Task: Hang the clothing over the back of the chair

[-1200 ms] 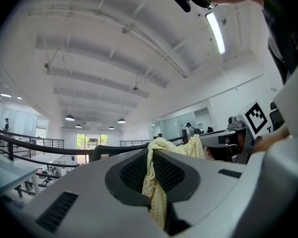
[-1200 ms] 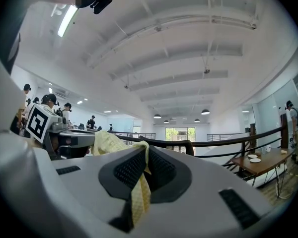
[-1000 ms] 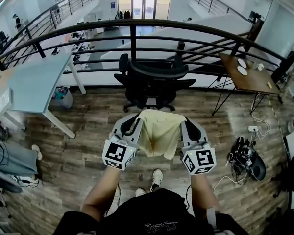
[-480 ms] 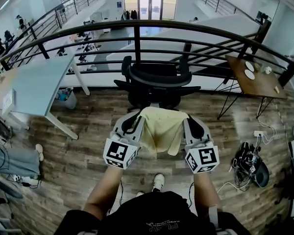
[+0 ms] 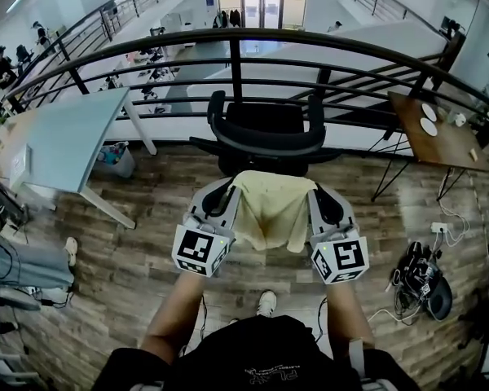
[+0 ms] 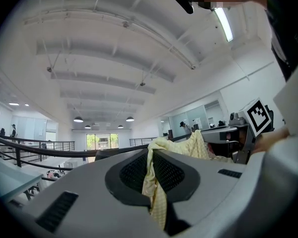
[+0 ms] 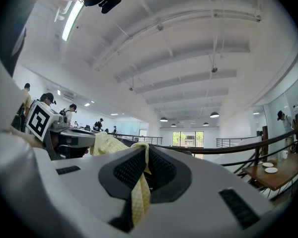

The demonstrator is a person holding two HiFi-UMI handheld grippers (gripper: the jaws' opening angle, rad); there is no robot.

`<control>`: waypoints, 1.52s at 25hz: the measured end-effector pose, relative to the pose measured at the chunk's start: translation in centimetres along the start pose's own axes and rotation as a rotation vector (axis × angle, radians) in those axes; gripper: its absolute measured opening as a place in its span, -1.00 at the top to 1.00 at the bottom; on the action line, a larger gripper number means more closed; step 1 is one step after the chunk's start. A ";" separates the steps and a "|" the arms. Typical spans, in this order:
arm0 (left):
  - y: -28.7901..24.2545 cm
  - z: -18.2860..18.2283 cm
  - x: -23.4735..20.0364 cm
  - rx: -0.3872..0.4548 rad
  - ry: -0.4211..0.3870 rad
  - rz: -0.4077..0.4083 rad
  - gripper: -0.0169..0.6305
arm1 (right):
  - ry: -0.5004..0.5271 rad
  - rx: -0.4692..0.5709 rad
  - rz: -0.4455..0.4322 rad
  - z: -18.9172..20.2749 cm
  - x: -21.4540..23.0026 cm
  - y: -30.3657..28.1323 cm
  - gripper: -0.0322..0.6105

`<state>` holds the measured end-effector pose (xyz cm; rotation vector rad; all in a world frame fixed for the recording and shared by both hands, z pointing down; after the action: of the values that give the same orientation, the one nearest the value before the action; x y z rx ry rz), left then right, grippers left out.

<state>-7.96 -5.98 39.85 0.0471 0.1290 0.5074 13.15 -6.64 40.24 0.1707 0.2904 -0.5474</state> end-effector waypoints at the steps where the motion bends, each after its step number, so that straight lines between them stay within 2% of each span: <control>1: -0.3 0.0 -0.1 0.000 -0.001 -0.004 0.84 | -0.002 0.002 -0.001 0.1 0.3 -0.3 0.80; 14: -3.4 -1.2 0.0 -0.006 -0.058 -0.078 0.84 | 0.026 0.076 -0.074 -0.4 3.9 -2.5 0.80; 24: -5.1 -3.6 -0.4 0.031 -0.118 -0.115 0.84 | 0.049 0.145 -0.106 -2.0 5.5 -4.2 0.80; 38: -8.8 -6.4 -3.6 0.053 -0.170 -0.077 0.84 | 0.113 0.201 -0.063 -3.7 7.8 -8.8 0.80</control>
<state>-7.71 -15.36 33.20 0.1367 -0.0222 0.4208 13.95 -16.94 33.55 0.3891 0.3516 -0.6301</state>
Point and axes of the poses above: the fingertips, and each gripper's own axes: y backward along the fingers, x to its right, z out of its underside, the point moved 5 cm from there along y, backward along the fingers, and after that the axes turned 13 degrees about y, right-handed, at the moved point
